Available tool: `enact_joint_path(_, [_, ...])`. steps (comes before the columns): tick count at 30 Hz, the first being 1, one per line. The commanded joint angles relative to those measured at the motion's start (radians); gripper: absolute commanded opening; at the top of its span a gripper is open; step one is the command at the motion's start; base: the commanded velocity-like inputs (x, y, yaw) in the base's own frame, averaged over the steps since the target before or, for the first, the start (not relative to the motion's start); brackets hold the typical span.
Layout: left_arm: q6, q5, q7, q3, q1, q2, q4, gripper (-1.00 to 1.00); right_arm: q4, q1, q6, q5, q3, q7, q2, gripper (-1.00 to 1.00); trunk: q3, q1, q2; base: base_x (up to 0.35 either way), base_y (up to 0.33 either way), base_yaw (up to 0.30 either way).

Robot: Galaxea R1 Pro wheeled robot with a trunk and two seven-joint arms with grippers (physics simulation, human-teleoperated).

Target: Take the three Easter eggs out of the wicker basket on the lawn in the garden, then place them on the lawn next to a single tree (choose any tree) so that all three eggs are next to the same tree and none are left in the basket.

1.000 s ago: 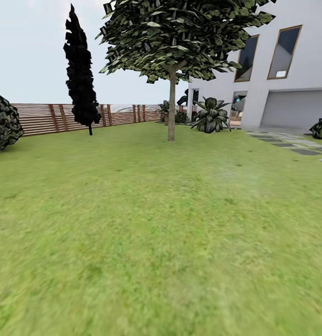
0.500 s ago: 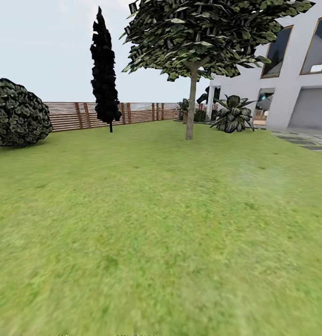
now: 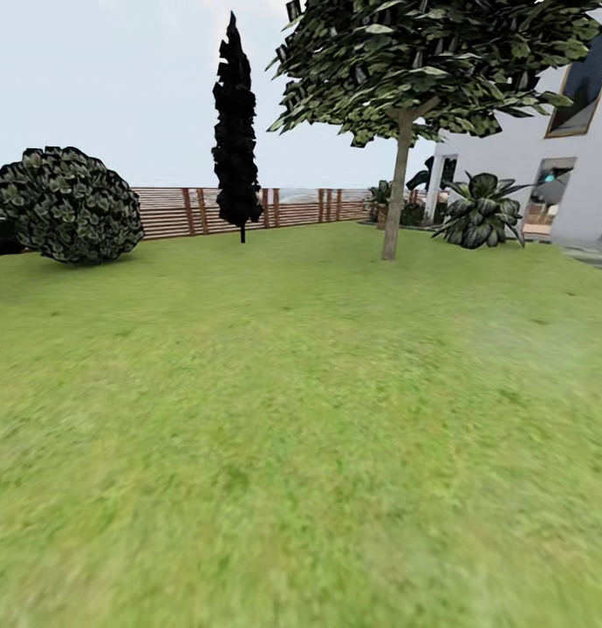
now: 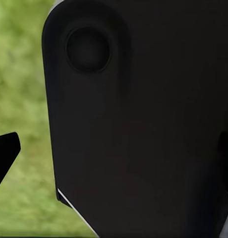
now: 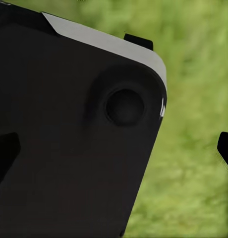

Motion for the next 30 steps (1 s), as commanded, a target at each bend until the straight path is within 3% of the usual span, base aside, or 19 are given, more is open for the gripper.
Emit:
enact_joint_path(1, [0.001,0.001,-0.001,0.001,0.001,0.0,-0.002,1.0,0.0,0.0,0.0,0.005,0.002,0.0,0.0,1.0,-0.001,0.0,0.0,0.0,0.0,0.261])
enact_joint_path(30, [0.001,0.001,-0.001,0.001,0.001,0.0,-0.002,1.0,0.0,0.0,-0.014,0.005,0.003,0.0,0.0,1.0,-0.021,0.0,0.0,0.0,0.0,0.262])
